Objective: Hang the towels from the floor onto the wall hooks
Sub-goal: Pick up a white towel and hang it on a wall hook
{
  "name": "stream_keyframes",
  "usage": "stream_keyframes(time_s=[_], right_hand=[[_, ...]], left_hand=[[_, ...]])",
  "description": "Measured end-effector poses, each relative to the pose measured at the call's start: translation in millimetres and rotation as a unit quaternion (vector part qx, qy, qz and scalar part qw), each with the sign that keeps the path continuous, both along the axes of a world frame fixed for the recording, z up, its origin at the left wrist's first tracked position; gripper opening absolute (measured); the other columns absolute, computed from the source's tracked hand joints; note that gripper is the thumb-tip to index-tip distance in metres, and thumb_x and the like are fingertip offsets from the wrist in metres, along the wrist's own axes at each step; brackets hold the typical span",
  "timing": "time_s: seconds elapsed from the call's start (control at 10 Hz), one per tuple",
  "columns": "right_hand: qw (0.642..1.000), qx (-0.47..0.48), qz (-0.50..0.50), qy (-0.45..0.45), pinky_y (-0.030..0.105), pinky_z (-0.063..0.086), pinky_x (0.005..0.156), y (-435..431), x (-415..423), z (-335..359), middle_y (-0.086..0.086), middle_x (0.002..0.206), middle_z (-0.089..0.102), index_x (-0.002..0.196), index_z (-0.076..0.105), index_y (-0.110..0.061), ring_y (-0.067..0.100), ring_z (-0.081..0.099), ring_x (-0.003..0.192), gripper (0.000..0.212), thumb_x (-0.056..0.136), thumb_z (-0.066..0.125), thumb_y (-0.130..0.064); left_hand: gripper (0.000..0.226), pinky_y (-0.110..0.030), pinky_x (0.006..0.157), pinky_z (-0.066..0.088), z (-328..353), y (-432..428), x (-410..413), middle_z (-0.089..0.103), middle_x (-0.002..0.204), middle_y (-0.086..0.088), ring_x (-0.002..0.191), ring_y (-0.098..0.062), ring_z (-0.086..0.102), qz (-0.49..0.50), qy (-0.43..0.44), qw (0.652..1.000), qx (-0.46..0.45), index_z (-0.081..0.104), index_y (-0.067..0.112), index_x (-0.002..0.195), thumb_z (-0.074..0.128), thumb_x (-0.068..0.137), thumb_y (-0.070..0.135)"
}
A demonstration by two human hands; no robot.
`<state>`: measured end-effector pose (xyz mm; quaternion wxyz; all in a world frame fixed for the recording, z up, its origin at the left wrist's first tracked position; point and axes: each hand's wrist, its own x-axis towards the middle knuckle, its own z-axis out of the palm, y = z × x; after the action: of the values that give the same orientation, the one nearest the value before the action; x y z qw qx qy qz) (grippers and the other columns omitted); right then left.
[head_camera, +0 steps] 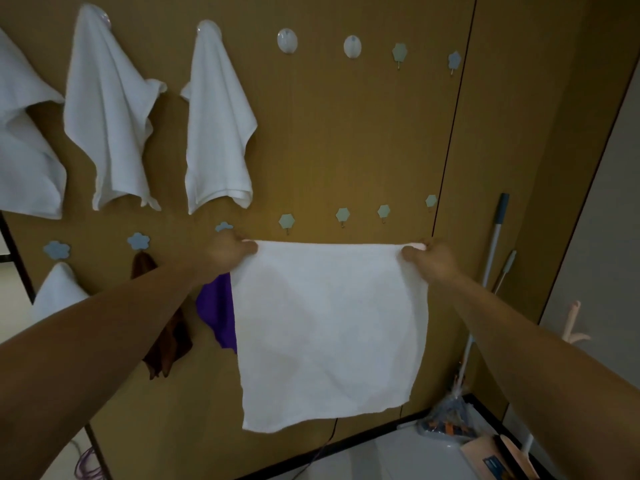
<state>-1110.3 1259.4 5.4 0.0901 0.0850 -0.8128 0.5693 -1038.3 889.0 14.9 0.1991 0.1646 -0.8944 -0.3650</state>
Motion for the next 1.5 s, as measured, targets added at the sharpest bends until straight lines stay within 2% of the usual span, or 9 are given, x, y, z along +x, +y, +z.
stream_keyframes(time_s=[0.1, 0.2, 0.3, 0.4, 0.7, 1.0, 1.1, 1.2, 1.5], right_hand=[[0.991, -0.132, 0.003, -0.008, 0.024, 0.044, 0.057, -12, 2, 9, 0.002, 0.090, 0.060, 0.098, 0.056, -0.013, 0.017, 0.058, 0.076, 0.017, 0.084, 0.064, -0.010], [0.992, -0.121, 0.031, -0.014, 0.024, 0.043, 0.062, -24, 1, 21, 0.001, 0.088, 0.058, 0.091, 0.059, -0.020, 0.017, 0.054, 0.078, 0.015, 0.088, 0.052, -0.007], [0.987, -0.044, 0.154, -0.005, 0.026, 0.046, 0.066, -24, 3, 30, 0.004, 0.100, 0.064, 0.099, 0.063, -0.018, 0.016, 0.059, 0.084, 0.015, 0.089, 0.062, -0.029], [0.968, 0.086, 0.234, 0.019, 0.016, 0.047, 0.062, -21, 4, 37, -0.011, 0.096, 0.067, 0.099, 0.065, -0.026, 0.006, 0.066, 0.084, 0.040, 0.067, 0.084, -0.043], [0.975, 0.084, 0.182, 0.093, 0.030, 0.049, 0.060, -37, -21, 47, -0.001, 0.072, 0.068, 0.067, 0.063, -0.019, 0.017, 0.064, 0.065, 0.026, 0.081, 0.074, -0.038], [0.953, 0.131, 0.143, 0.233, 0.030, 0.033, 0.056, -90, -62, 71, -0.003, 0.070, 0.047, 0.073, 0.043, -0.016, 0.013, 0.044, 0.064, 0.030, 0.094, 0.059, -0.031], [0.960, 0.037, 0.141, 0.240, 0.026, 0.036, 0.062, -110, -77, 94, -0.004, 0.076, 0.052, 0.078, 0.048, -0.021, 0.009, 0.047, 0.067, 0.020, 0.093, 0.061, -0.022], [0.950, 0.113, 0.135, 0.257, 0.027, 0.038, 0.068, -131, -93, 113, 0.002, 0.083, 0.055, 0.087, 0.051, -0.015, 0.017, 0.051, 0.077, 0.012, 0.093, 0.059, -0.021], [0.935, 0.220, 0.013, 0.276, 0.031, 0.043, 0.079, -172, -140, 167, 0.014, 0.113, 0.060, 0.114, 0.052, -0.008, 0.032, 0.058, 0.102, 0.024, 0.097, 0.049, -0.024]], left_hand=[[0.031, -0.054, 0.095, 0.041, 18, 29, 13, 0.055, 0.116, -0.038, 0.101, -0.049, 0.054, -0.005, 0.126, 0.983, 0.132, 0.059, -0.011, 0.111, 0.061, 0.088, 0.010], [0.022, -0.044, 0.082, 0.056, 26, 46, 20, 0.065, 0.091, -0.020, 0.083, -0.037, 0.061, 0.023, 0.153, 0.983, 0.093, 0.061, 0.004, 0.084, 0.068, 0.076, 0.023], [0.009, 0.001, 0.049, 0.038, 34, 67, 24, 0.051, 0.073, 0.002, 0.066, -0.015, 0.052, 0.017, 0.191, 0.976, 0.100, 0.053, 0.013, 0.080, 0.061, 0.084, 0.013], [0.019, 0.004, 0.043, 0.030, 46, 84, 29, 0.051, 0.084, 0.008, 0.069, 0.000, 0.044, 0.002, 0.189, 0.978, 0.084, 0.056, 0.017, 0.106, 0.054, 0.089, 0.010], [0.035, 0.003, 0.054, 0.035, 64, 93, 33, 0.055, 0.073, 0.025, 0.067, 0.016, 0.053, -0.103, -0.068, 0.972, -0.201, 0.062, 0.043, 0.088, 0.064, 0.069, 0.073], [0.042, -0.027, 0.066, 0.038, 78, 43, -19, 0.054, 0.068, 0.014, 0.069, -0.008, 0.055, -0.086, 0.030, 0.965, -0.246, 0.052, 0.034, 0.062, 0.044, 0.088, 0.066], [0.036, -0.038, 0.089, 0.031, 94, 31, -41, 0.048, 0.089, 0.011, 0.098, -0.019, 0.047, -0.046, 0.111, 0.894, -0.431, 0.065, 0.027, 0.080, 0.041, 0.096, 0.049], [0.033, -0.043, 0.100, 0.022, 117, 23, -62, 0.055, 0.102, -0.001, 0.107, -0.022, 0.047, 0.017, 0.055, 0.841, -0.538, 0.062, 0.020, 0.092, 0.038, 0.097, 0.043], [0.030, -0.025, 0.083, 0.037, 170, 0, -122, 0.054, 0.126, -0.019, 0.113, -0.030, 0.053, -0.053, 0.038, 0.971, -0.232, 0.053, -0.004, 0.120, 0.037, 0.099, 0.011]])
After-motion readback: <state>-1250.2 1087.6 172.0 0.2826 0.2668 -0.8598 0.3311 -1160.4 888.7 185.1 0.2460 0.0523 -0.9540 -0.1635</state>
